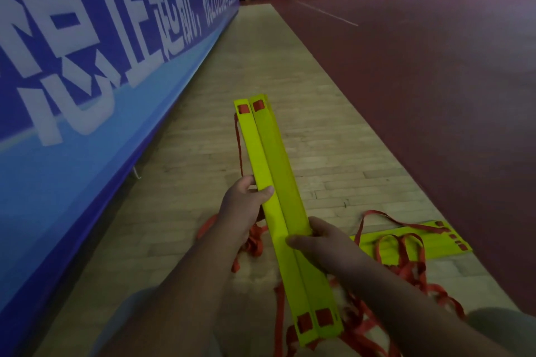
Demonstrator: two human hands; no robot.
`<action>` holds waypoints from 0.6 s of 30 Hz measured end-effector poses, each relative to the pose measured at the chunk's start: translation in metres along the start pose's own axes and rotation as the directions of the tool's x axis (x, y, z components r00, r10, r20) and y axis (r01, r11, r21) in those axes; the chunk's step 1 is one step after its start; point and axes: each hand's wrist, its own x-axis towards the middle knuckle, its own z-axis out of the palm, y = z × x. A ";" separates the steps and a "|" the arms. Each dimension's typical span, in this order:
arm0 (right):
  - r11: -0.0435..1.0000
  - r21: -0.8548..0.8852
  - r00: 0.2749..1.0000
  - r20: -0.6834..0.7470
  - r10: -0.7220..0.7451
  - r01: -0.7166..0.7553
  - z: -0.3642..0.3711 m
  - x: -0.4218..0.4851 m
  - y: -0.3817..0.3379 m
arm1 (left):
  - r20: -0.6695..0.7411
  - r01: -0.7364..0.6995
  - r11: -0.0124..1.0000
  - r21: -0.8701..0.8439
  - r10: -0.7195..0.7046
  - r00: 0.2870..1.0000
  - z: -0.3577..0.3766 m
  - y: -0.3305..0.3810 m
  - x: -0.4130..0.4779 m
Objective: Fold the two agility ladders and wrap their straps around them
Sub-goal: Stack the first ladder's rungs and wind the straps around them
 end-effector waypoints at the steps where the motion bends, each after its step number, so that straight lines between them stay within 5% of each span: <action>1: 1.000 0.010 1.000 -0.004 -0.002 0.002 0.001 0.001 0.000 | 0.012 0.029 0.999 -0.034 -0.028 1.000 0.002 -0.001 0.001; 18: 0.998 0.056 1.000 -0.017 -0.026 0.027 0.006 -0.016 -0.019 | 0.073 0.123 0.965 -0.232 -0.109 0.991 0.018 0.003 -0.001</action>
